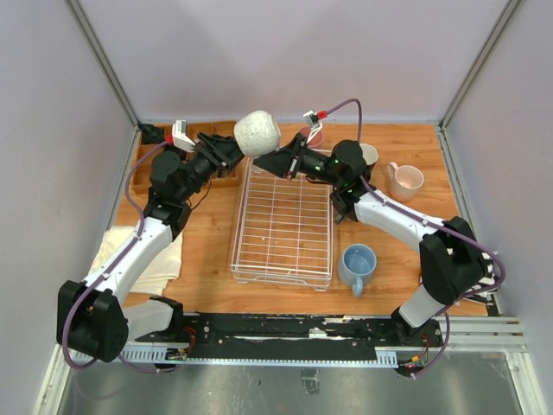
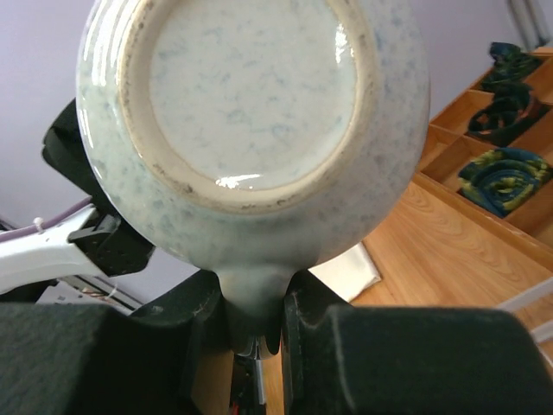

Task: Load the cups into the dish rack

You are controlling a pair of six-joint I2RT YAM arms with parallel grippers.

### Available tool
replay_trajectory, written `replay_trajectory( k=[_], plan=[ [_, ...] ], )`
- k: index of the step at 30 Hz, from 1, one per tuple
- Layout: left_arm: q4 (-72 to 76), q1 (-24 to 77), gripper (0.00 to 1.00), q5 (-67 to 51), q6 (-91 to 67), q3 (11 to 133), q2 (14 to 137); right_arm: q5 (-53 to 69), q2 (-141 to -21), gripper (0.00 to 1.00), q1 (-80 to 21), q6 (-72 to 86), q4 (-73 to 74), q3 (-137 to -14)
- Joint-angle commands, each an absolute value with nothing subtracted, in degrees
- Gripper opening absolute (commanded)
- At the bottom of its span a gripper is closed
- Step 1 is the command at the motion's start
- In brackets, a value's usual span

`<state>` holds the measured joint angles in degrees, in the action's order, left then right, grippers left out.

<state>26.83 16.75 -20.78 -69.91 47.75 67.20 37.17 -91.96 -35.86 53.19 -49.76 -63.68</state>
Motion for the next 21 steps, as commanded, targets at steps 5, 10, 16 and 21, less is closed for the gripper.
replay_trajectory(
  k=[5,10,16,21],
  plan=[
    [21.9,15.7,0.64,-20.2,-65.7,45.9,63.5,33.0,-87.4,0.01,-31.6,45.8,-44.9,-64.5],
    [10.0,12.9,0.99,-16.6,-62.2,45.5,61.2,32.2,-86.9,0.01,-30.8,38.9,-34.2,-66.2],
    [-6.8,12.3,1.0,-5.7,-55.4,52.7,61.8,29.0,-87.4,0.01,-30.9,28.7,-17.6,-71.6],
    [-16.9,12.3,1.0,-1.1,-42.9,59.5,64.2,23.9,-90.1,0.01,-31.8,20.1,-3.9,-78.2]
  ],
)
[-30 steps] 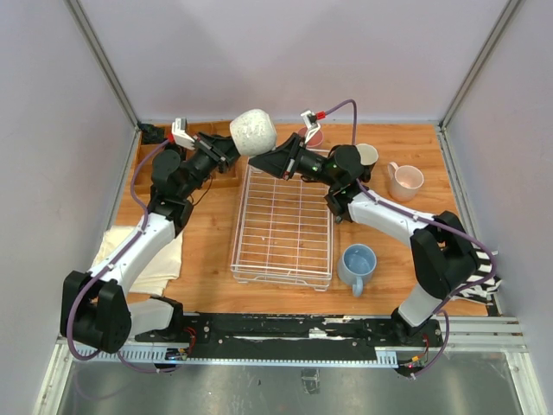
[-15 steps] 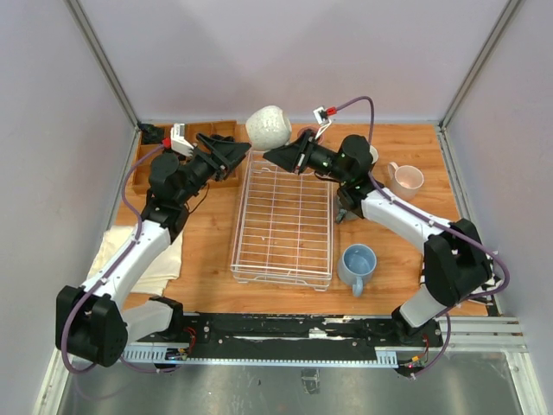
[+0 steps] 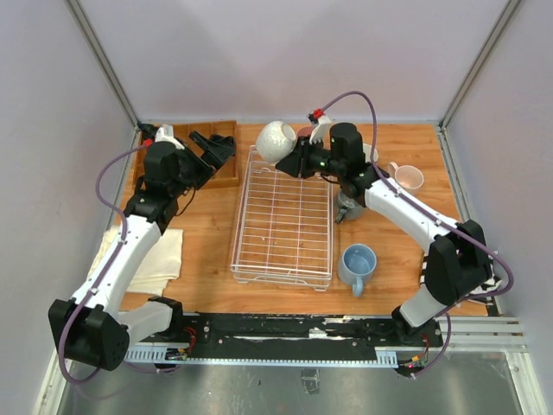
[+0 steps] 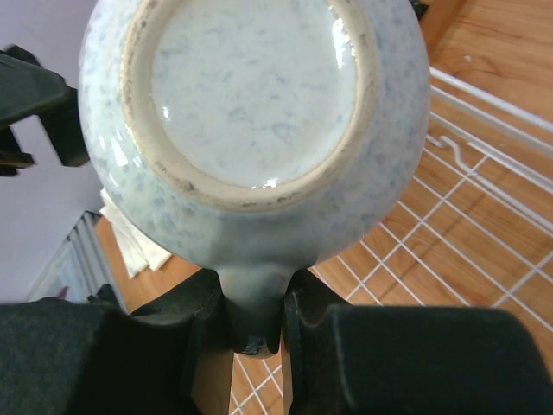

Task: Load the cups into the dish rack

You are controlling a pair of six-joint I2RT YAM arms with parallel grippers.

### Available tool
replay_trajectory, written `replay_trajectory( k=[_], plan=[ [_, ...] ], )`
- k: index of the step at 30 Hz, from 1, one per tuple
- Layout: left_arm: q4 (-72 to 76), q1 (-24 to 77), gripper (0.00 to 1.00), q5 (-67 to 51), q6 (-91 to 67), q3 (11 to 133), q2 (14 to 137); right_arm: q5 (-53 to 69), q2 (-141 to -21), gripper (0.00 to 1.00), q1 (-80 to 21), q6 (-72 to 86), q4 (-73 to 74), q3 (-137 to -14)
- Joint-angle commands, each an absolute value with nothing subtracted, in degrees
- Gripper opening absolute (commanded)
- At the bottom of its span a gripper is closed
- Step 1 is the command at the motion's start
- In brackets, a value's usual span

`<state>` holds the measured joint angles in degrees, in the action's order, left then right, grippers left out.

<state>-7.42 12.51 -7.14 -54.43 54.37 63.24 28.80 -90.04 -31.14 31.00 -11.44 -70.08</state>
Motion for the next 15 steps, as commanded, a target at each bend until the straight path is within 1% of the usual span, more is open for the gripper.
replay_trajectory(
  k=[1,5,10,15],
  plan=[
    [-18.1,12.3,1.0,-1.1,-41.1,60.0,64.6,22.4,-90.9,0.01,-32.3,18.2,-0.7,-79.6],
    [-19.8,12.3,1.0,-2.0,-38.3,59.3,64.7,17.8,-93.8,0.01,-33.8,13.4,2.4,-82.5],
    [-17.2,12.3,1.0,-3.6,-38.8,54.5,61.1,9.8,-97.9,0.01,-36.8,8.1,3.0,-84.9],
    [-17.7,12.3,1.0,-3.1,-37.0,54.0,59.5,6.8,-102.7,0.01,-38.8,6.6,2.0,-87.5]
  ],
)
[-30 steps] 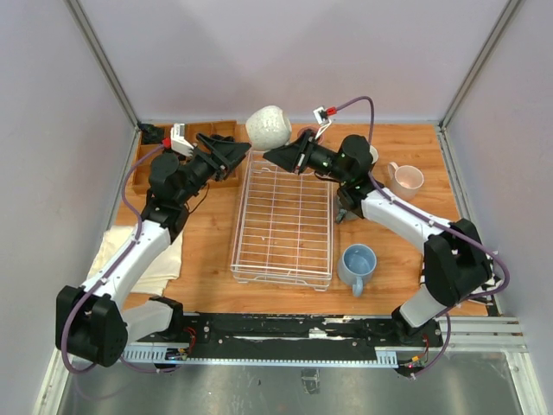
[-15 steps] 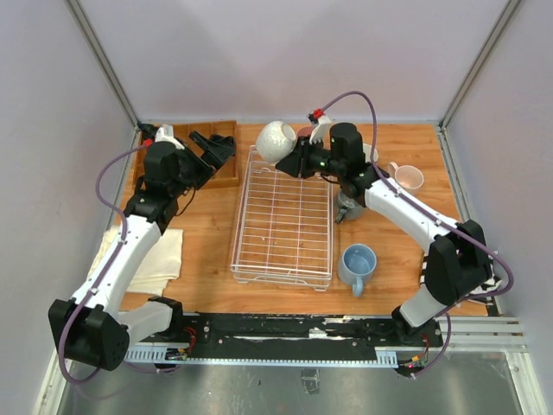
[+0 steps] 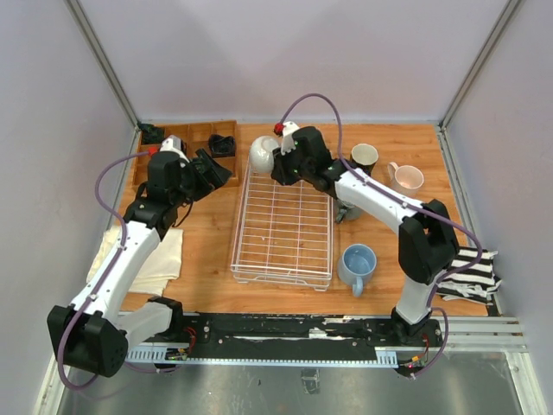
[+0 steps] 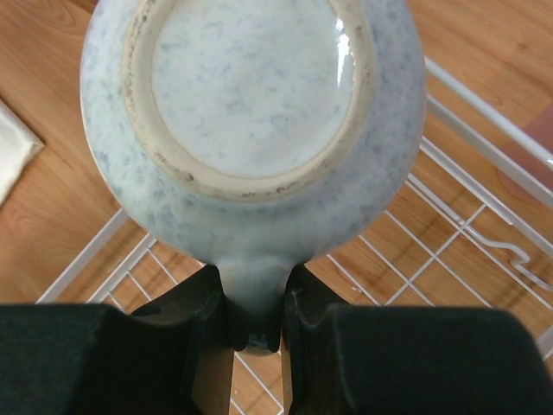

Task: Load the cups into the dish rack

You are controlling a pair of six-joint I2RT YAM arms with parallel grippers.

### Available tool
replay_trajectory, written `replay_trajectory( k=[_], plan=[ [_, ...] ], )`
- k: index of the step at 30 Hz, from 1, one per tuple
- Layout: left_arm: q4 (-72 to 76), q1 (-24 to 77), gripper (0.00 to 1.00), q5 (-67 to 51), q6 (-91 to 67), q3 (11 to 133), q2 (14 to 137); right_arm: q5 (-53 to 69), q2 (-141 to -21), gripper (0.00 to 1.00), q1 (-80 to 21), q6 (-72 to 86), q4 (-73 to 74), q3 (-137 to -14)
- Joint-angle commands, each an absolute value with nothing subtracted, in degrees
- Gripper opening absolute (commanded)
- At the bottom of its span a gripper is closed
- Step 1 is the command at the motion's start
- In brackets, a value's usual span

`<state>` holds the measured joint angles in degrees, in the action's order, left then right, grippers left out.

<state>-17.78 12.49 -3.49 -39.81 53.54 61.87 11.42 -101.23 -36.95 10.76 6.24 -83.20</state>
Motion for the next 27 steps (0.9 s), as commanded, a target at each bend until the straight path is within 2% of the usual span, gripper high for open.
replay_trajectory(
  k=[1,17,27],
  plan=[
    [-17.9,12.3,1.0,-2.8,-36.4,54.2,59.5,6.3,-103.4,0.01,-38.8,7.0,1.3,-87.5],
    [-20.0,12.3,1.0,0.5,-31.2,53.2,57.6,1.1,-113.2,0.01,-39.6,8.6,-6.2,-90.8],
    [-19.2,12.2,1.0,0.9,-30.2,50.9,56.5,-1.5,-115.8,0.01,-40.4,7.4,-13.0,-85.4]
  ],
)
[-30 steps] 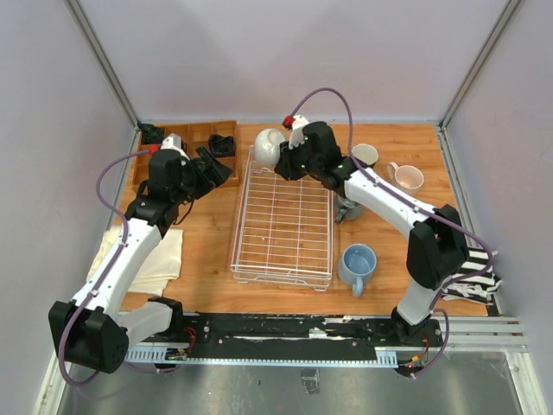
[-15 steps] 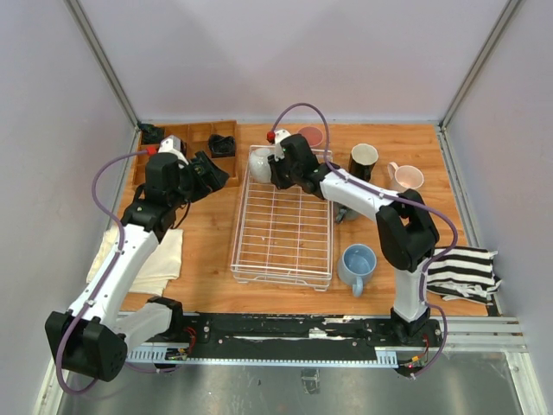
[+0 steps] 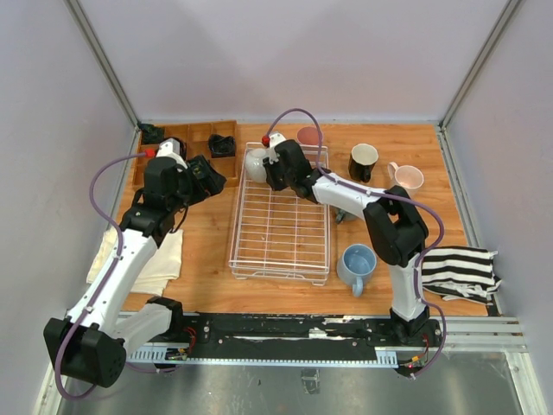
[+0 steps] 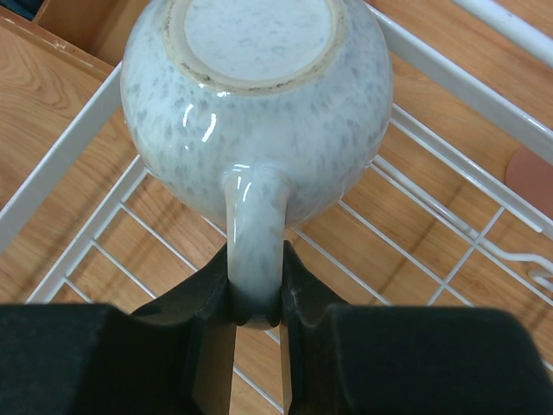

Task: Load the cups into the dish rack

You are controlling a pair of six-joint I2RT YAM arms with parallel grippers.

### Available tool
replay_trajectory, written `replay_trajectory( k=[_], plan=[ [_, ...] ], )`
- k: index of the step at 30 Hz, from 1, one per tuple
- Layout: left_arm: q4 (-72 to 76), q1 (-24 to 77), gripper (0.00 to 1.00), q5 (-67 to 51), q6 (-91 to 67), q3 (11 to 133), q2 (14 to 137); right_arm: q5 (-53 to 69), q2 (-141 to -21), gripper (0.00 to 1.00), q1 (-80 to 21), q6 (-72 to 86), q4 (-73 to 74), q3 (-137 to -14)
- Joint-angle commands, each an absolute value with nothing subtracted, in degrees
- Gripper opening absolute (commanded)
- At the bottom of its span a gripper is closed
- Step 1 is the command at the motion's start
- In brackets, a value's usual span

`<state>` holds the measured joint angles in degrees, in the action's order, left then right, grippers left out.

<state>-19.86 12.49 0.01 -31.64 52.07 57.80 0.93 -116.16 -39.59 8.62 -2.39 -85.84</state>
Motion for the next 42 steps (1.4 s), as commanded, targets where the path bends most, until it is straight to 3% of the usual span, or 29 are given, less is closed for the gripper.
replay_trajectory(
  k=[1,4,7,16,25,29,32,37,42],
  plan=[
    [-19.2,12.2,1.0,0.9,-30.2,50.7,56.4,-1.6,-116.1,0.0,-40.6,7.5,-13.5,-84.9],
    [-19.2,12.2,1.0,0.9,-30.1,50.5,56.1,-1.8,-117.1,0.0,-40.7,7.4,-13.8,-84.2],
    [-19.2,12.2,1.0,0.8,-29.8,50.5,56.2,-1.6,-117.9,0.15,-40.9,7.0,-13.3,-84.1],
    [-19.4,12.2,1.0,0.5,-29.4,50.4,56.3,-1.0,-118.3,0.2,-41.0,6.3,-12.1,-83.8],
    [-19.8,12.2,1.0,0.3,-29.3,49.5,55.7,-0.2,-118.5,0.38,-41.0,6.7,-11.7,-83.5],
    [-19.7,12.2,1.0,0.4,-29.5,49.5,55.3,-0.8,-117.1,0.37,-41.1,7.0,-12.0,-82.1],
    [-19.8,12.2,1.0,0.9,-29.3,49.6,54.9,-1.1,-116.2,0.29,-41.1,7.0,-12.7,-80.6],
    [-20.1,12.2,1.0,0.9,-29.2,49.1,53.8,-3.2,-116.4,0.48,-41.1,5.8,-12.0,-80.8],
    [-20.4,12.2,1.0,0.6,-29.3,48.9,53.4,-3.7,-115.6,0.53,-41.1,5.0,-11.9,-80.8]
  ],
)
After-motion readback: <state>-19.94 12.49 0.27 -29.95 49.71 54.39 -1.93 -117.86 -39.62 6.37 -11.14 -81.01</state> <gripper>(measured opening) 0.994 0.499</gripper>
